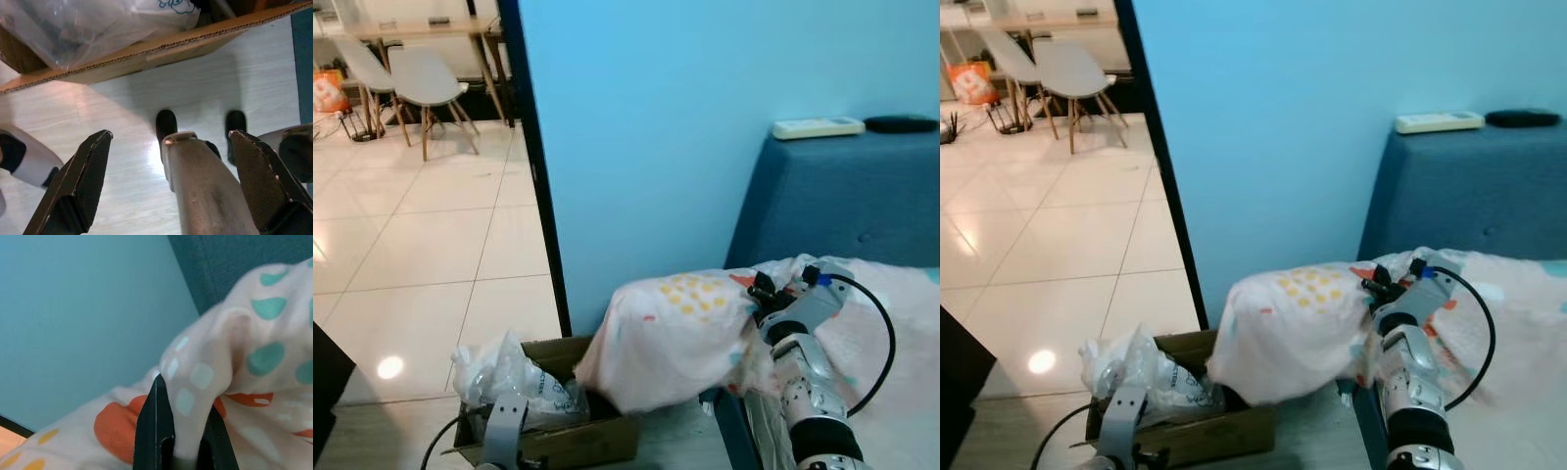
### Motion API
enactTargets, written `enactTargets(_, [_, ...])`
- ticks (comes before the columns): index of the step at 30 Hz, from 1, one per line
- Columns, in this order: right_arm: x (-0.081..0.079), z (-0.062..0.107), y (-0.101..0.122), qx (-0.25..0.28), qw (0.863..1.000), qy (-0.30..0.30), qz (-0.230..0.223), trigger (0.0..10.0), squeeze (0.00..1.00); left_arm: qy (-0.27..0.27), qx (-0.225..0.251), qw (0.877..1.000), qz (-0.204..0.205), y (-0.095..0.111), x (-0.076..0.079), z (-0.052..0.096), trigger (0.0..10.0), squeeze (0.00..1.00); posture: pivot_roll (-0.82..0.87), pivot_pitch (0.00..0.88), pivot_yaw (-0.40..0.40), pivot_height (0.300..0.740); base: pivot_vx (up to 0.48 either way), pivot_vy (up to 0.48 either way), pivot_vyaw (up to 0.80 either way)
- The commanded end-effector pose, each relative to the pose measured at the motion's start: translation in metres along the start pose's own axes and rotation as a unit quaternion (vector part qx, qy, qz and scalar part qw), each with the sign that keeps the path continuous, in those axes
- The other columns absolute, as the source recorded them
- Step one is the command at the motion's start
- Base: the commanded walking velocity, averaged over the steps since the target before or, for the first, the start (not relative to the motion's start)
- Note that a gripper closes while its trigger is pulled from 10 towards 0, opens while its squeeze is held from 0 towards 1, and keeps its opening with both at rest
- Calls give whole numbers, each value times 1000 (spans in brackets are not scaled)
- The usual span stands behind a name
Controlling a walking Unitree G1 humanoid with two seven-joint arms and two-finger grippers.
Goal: Clean up the room
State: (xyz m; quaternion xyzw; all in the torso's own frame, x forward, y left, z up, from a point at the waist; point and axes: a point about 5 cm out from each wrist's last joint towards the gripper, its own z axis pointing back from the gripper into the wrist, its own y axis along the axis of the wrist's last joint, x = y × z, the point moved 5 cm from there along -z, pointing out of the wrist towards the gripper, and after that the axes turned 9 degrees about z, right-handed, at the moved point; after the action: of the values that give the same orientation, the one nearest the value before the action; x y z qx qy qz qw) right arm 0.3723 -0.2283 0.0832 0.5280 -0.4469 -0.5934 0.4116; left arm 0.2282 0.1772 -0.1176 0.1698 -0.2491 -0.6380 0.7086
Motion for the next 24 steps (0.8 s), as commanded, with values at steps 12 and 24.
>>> enactTargets(12, [-1, -3, 26, 50, 999, 8, 10, 10000, 0, 2, -3, 1000, 12, -5, 4, 0, 10000, 0, -51, 0, 6, 740, 256, -346, 0])
enactTargets(24, [-1, -4, 31, 53, 998, 14, 24, 10000, 0, -7, -2, 1000, 7, -4, 7, -1, 10000, 0, -54, 0, 2, 740, 23, -33, 0])
